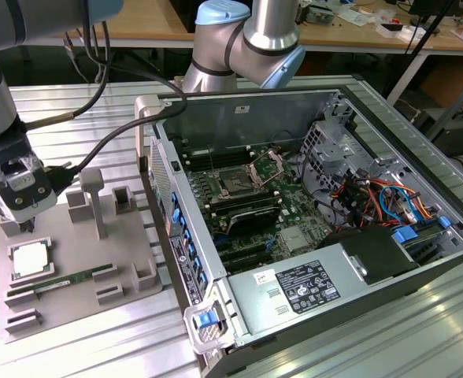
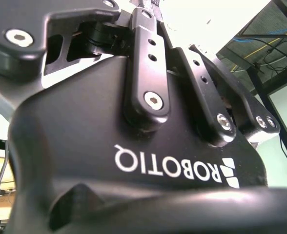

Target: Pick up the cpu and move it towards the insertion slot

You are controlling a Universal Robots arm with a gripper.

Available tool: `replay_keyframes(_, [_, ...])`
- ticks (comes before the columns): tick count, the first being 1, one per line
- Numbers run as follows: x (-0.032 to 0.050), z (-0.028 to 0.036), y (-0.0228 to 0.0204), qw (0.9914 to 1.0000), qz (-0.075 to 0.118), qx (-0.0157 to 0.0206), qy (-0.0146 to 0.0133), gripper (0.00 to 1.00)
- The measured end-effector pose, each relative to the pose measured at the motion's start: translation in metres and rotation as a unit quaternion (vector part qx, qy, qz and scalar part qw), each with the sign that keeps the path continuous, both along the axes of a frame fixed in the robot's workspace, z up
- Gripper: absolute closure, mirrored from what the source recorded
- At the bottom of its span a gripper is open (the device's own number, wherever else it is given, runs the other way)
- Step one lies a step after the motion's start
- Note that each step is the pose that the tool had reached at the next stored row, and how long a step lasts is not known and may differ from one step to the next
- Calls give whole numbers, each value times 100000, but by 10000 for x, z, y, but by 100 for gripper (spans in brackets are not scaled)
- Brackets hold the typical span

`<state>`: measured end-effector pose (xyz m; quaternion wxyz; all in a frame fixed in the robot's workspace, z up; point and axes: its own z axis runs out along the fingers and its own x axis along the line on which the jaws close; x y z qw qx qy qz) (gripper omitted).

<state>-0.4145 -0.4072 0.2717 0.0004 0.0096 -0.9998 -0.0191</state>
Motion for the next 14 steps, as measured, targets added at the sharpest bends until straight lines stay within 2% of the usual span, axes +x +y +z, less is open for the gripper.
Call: replay_keyframes(14, [-24,-24,0,100000,1,-2,2,89])
